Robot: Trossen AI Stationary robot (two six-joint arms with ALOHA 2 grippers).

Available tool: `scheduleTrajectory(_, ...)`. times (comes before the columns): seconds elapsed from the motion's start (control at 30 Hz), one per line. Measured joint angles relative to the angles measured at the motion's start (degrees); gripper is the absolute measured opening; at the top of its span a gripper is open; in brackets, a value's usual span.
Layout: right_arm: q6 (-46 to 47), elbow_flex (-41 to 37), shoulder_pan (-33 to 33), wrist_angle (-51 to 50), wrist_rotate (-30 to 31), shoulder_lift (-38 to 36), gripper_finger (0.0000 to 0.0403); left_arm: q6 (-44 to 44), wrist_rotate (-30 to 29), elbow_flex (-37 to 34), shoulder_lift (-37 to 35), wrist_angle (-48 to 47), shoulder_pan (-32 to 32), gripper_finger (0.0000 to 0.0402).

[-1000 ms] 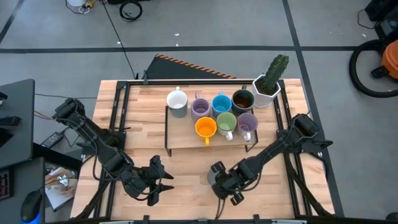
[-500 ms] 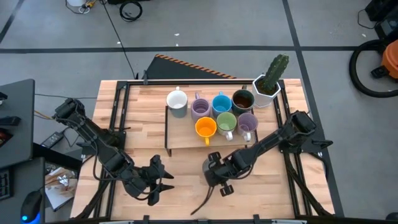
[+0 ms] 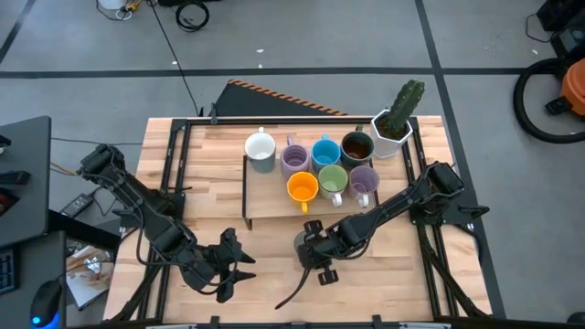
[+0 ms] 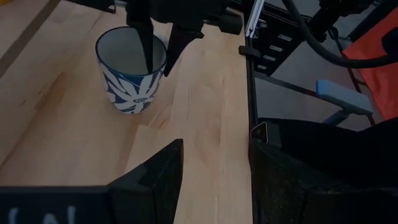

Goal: Place coffee mugs
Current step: Put the white mug on the shelf

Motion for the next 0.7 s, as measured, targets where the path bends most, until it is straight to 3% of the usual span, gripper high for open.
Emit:
scheduleTrajectory(0.5, -3.2, 0.1, 1.2, 1.7, 0.1, -1.5, 0.0224, -0.2, 0.0, 0.0, 0.0, 0.1, 0.0, 0.0188)
scheduleTrajectory(0.7, -4.5, 0.2, 4.3, 1.5, 5.9, -5.0, 0.0254, 0.0, 0.0, 0.0, 0.0, 0.0, 0.0, 0.0188)
